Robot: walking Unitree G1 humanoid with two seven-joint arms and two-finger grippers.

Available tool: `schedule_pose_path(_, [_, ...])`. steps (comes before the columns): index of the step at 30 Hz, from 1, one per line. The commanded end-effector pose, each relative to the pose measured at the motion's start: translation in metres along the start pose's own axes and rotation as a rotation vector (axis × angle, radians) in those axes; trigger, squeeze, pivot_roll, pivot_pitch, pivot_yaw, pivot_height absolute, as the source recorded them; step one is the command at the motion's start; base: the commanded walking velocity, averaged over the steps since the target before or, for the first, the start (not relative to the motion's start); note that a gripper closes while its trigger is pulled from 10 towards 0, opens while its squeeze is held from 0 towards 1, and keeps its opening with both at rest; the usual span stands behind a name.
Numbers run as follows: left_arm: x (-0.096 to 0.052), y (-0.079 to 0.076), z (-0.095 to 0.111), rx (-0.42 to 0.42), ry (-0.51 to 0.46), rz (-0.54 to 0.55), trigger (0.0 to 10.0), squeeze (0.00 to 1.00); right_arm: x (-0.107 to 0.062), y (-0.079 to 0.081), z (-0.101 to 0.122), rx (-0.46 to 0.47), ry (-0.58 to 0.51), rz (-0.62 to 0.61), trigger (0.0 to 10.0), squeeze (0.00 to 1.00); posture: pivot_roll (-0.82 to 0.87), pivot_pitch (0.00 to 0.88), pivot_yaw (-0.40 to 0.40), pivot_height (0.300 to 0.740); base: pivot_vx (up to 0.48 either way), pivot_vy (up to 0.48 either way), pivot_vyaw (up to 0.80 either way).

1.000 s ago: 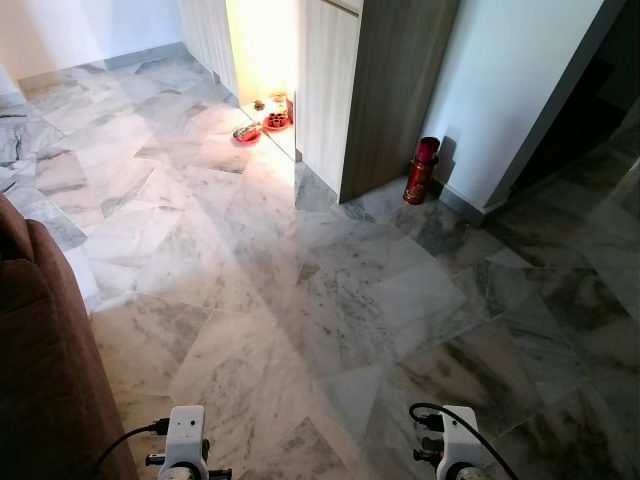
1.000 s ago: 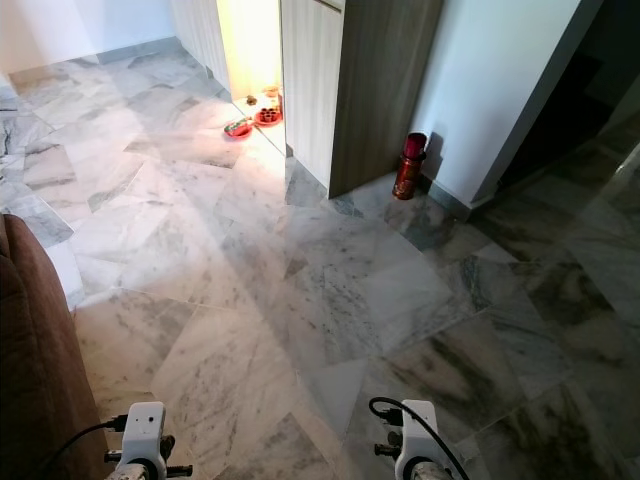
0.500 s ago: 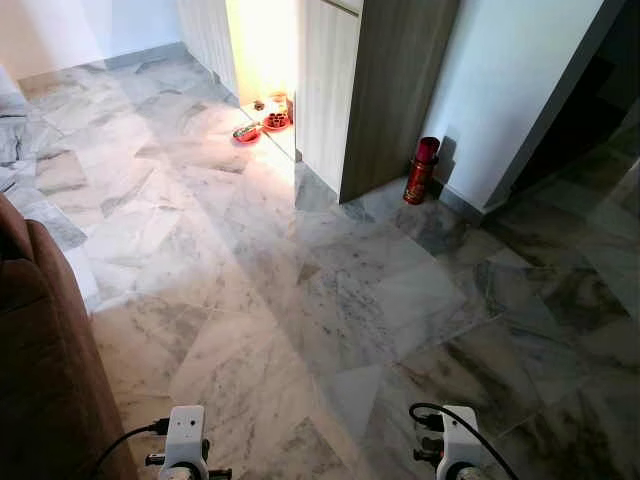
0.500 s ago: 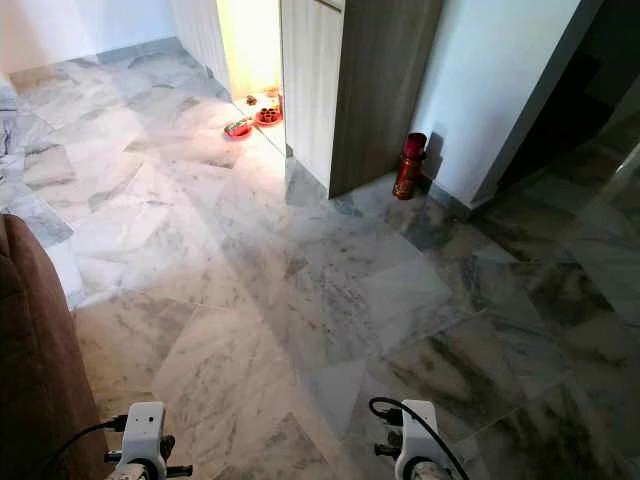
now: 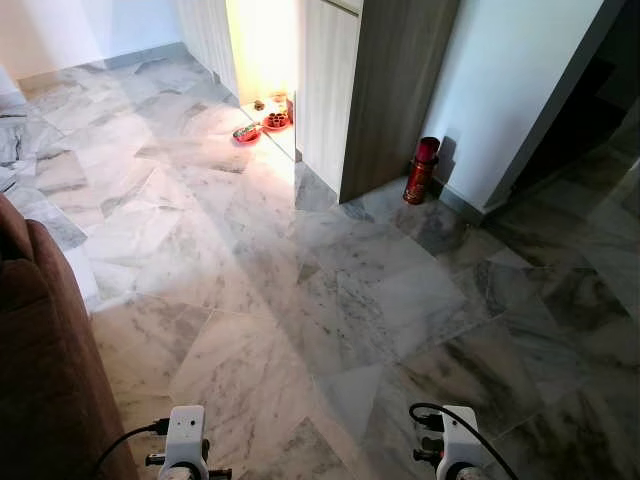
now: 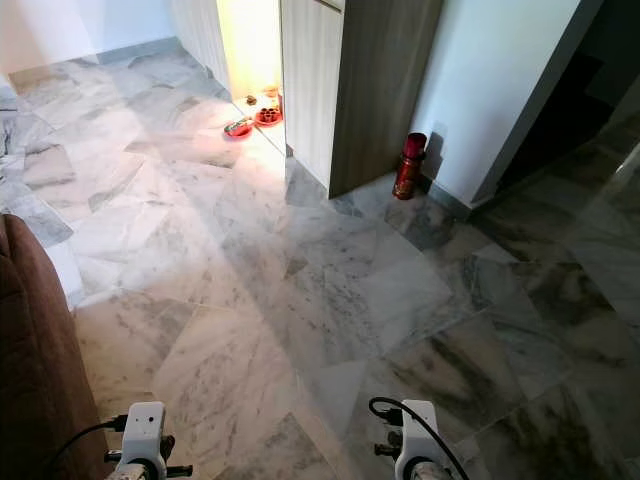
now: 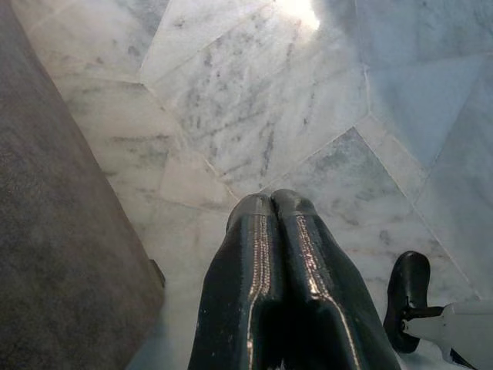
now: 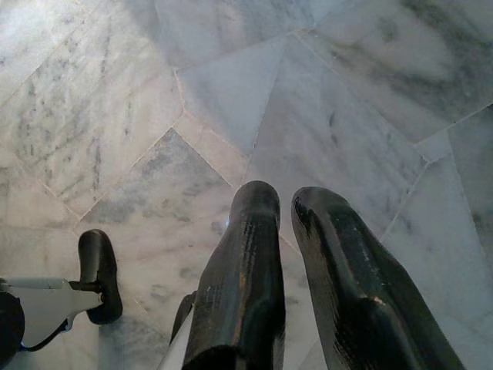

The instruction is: Move the pillow to the sofa from floor

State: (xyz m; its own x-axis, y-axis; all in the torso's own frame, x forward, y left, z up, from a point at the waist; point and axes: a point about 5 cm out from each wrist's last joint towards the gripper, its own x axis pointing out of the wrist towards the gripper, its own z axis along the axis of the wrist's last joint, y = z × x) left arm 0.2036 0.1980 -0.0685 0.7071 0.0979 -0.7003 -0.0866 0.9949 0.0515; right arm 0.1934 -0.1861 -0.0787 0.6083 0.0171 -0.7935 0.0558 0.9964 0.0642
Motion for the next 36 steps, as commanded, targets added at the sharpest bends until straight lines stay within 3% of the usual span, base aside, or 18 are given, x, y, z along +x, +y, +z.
schedule_pose_path(1, [-0.0019, 0.0059, -0.0126, 0.041, 0.101, 0.014, 10.0, 0.0, 0.0006, -0.0068, 0.0111, 0.064, -0.044, -0.03, 10.0, 0.0, 0.02, 0.06, 0.02, 0.74, 0.0, 0.0, 0.0])
schedule_pose_path(28, [-0.0019, 0.0059, -0.0126, 0.041, 0.101, 0.014, 10.0, 0.0, 0.0006, -0.0068, 0.0111, 0.064, -0.044, -0.03, 10.0, 0.0, 0.02, 0.06, 0.02, 0.74, 0.0, 0.0, 0.0])
schedule_pose_path(36, [-0.0024, 0.0081, -0.0137, 0.042, 0.106, 0.001, 10.0, 0.0, 0.0007, 0.0027, 0.0046, 0.078, -0.038, -0.005, 10.0, 0.0, 0.03, 0.075, 0.037, 0.74, 0.0, 0.0, 0.0])
